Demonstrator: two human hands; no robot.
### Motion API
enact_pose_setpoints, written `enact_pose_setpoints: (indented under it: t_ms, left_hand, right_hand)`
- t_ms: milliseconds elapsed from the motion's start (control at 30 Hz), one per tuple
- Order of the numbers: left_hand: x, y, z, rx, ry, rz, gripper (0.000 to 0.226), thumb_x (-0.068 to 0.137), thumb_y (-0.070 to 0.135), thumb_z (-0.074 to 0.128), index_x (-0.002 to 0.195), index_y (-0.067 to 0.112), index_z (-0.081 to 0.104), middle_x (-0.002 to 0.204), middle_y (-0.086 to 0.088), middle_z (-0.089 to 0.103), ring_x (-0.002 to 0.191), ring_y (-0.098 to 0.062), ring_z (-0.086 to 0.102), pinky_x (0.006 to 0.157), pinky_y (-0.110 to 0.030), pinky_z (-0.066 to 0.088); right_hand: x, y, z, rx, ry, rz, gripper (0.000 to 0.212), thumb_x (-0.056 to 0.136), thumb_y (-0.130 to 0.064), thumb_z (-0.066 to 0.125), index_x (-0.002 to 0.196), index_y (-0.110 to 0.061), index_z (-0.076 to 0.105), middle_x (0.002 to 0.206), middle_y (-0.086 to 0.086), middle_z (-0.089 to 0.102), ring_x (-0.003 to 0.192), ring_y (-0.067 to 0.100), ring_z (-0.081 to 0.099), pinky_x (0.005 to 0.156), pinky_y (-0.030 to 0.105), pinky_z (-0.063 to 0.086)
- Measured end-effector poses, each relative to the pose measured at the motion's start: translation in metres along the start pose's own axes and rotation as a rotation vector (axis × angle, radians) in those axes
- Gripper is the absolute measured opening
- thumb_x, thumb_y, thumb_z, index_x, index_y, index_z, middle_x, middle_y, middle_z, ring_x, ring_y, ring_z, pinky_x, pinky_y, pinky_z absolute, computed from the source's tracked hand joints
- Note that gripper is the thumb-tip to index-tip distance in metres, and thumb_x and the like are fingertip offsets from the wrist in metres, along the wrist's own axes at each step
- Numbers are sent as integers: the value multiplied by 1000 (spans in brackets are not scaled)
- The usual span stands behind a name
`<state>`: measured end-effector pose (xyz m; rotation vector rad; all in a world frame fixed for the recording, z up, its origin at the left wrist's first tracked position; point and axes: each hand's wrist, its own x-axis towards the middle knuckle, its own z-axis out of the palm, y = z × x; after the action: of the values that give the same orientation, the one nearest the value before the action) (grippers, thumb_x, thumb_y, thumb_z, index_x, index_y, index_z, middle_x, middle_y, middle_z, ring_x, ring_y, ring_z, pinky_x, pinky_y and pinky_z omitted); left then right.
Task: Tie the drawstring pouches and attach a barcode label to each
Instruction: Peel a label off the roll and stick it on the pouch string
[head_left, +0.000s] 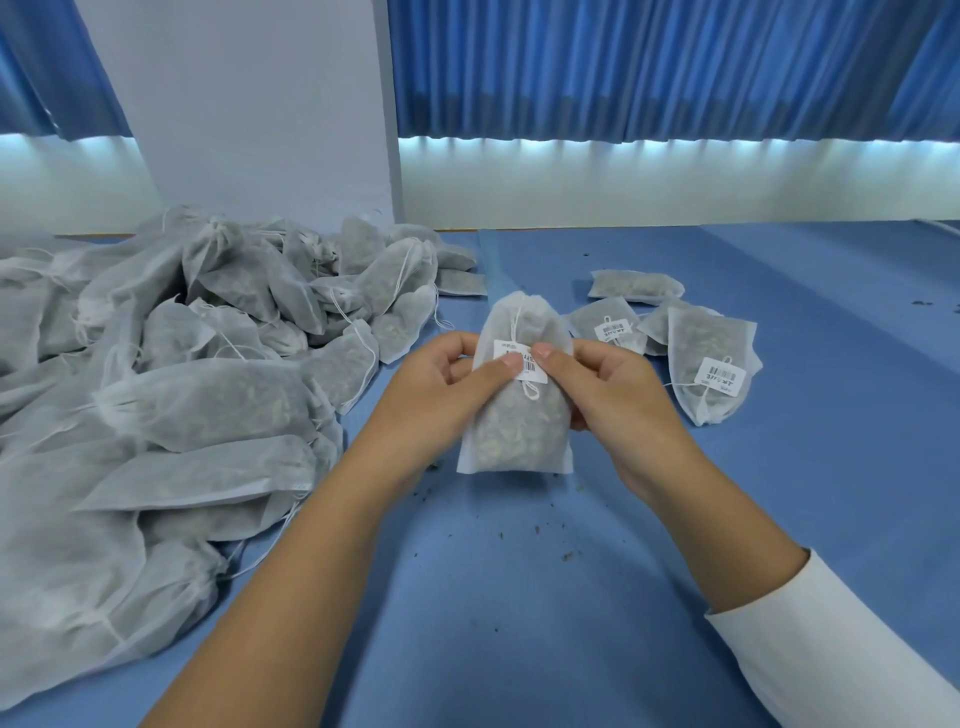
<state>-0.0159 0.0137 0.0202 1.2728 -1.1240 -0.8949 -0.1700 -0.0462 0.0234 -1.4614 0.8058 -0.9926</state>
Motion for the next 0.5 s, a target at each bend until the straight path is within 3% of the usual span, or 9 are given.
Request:
enact_pose_setpoints:
  t_ms: [233, 400, 500]
  left_hand:
    - [1, -4, 0, 16, 50, 47, 17, 91, 18, 71, 104, 10, 65, 88, -4, 78, 85, -21, 75, 81, -39, 60]
    - [4, -6, 2, -41, 172, 22, 15, 92, 20, 70, 104, 12, 65, 84, 1, 78, 79, -15, 75, 66, -27, 59]
    - [7, -7, -1, -96, 281, -26, 20, 92, 25, 69, 106, 11, 67, 85, 1, 78, 77, -13, 74, 63, -25, 55]
  right_hand:
    - [0, 1, 0, -38, -47, -62, 9, 88, -21, 72, 95, -17, 73, 86, -5, 77, 80, 6, 72, 61, 14, 50]
    - [2, 2, 1, -109, 19, -43, 24, 89, -31, 69, 110, -24, 59, 72, -10, 73, 60, -2, 64, 51, 9, 42]
    - [1, 3, -2, -168, 26, -60, 30, 86, -29, 69, 105, -26, 45, 72, -10, 72, 58, -1, 59, 49, 10, 39]
